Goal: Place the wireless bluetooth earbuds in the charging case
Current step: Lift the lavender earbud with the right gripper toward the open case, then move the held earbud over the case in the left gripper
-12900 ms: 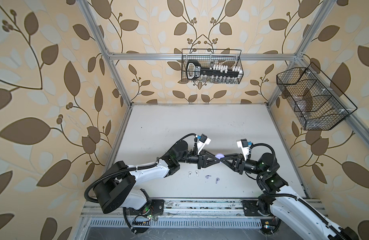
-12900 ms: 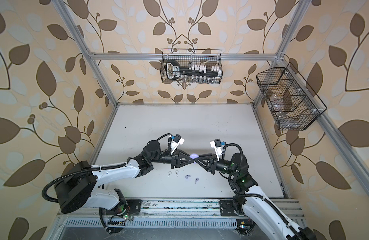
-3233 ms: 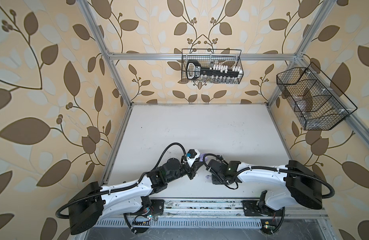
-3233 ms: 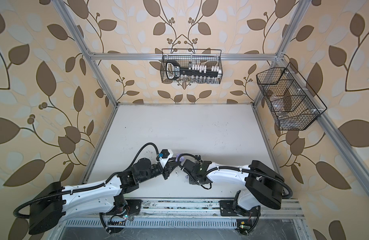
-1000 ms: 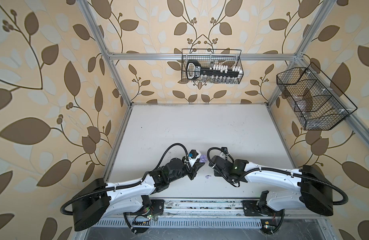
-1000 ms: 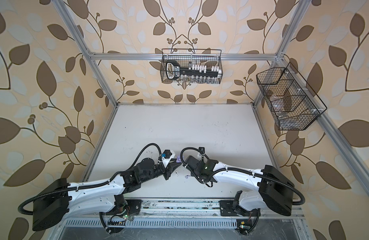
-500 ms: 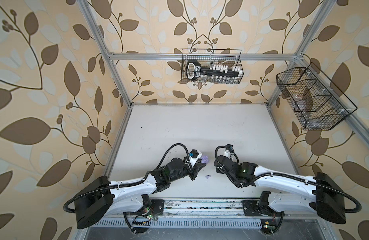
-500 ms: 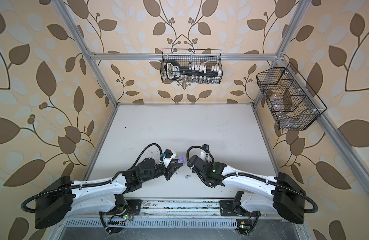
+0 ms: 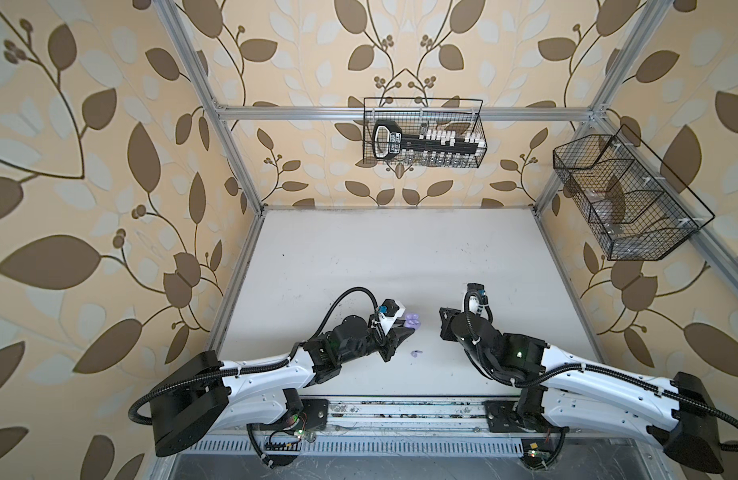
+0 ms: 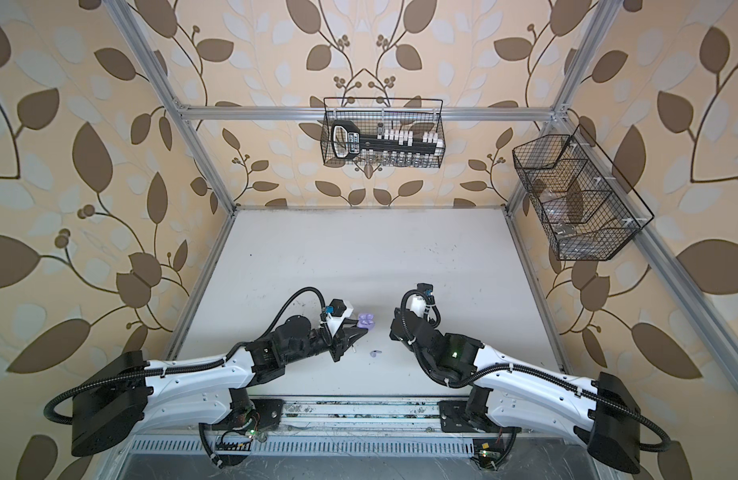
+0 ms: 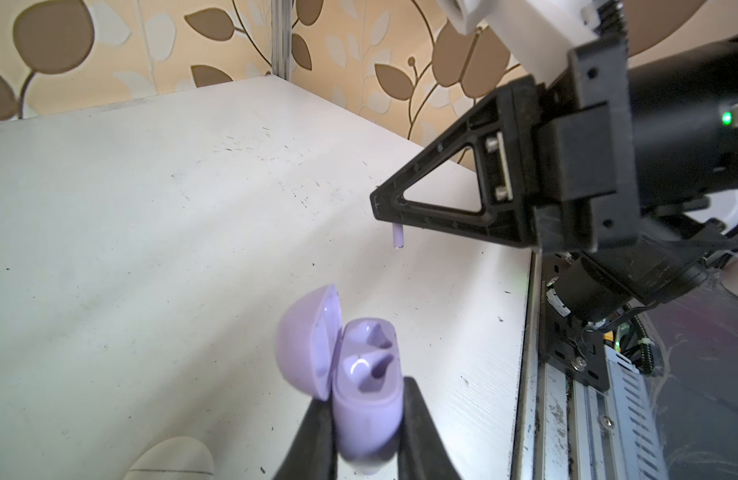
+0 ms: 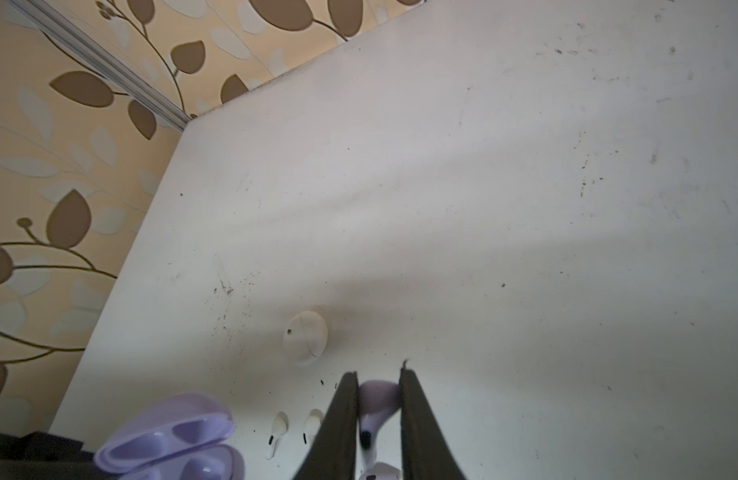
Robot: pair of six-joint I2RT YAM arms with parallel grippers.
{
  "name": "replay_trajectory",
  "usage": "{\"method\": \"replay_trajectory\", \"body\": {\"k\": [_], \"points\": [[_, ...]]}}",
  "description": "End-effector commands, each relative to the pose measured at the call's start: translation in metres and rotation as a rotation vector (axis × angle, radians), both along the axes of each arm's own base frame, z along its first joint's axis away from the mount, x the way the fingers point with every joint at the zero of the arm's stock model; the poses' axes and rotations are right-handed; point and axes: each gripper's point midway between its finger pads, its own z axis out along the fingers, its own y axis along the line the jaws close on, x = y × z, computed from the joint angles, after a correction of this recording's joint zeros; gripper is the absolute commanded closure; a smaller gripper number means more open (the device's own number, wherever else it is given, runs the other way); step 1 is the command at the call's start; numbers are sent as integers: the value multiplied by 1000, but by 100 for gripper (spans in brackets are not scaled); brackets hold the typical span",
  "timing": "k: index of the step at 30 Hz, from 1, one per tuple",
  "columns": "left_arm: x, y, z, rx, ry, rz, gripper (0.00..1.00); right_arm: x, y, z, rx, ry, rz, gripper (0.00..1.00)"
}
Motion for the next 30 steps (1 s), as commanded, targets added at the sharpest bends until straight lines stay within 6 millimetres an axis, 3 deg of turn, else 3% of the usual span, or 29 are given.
{"method": "replay_trajectory", "body": {"k": [1,11,30], "points": [[2,-7,26,-75,-34,-11,97,3,9,11,29,-62,16,81],[8,-2,22,-56,-34,31,97,3,40,24,70,-104,73,81],[14,1,19,-43,-30,68,97,-1,60,37,107,-149,105,81]]}}
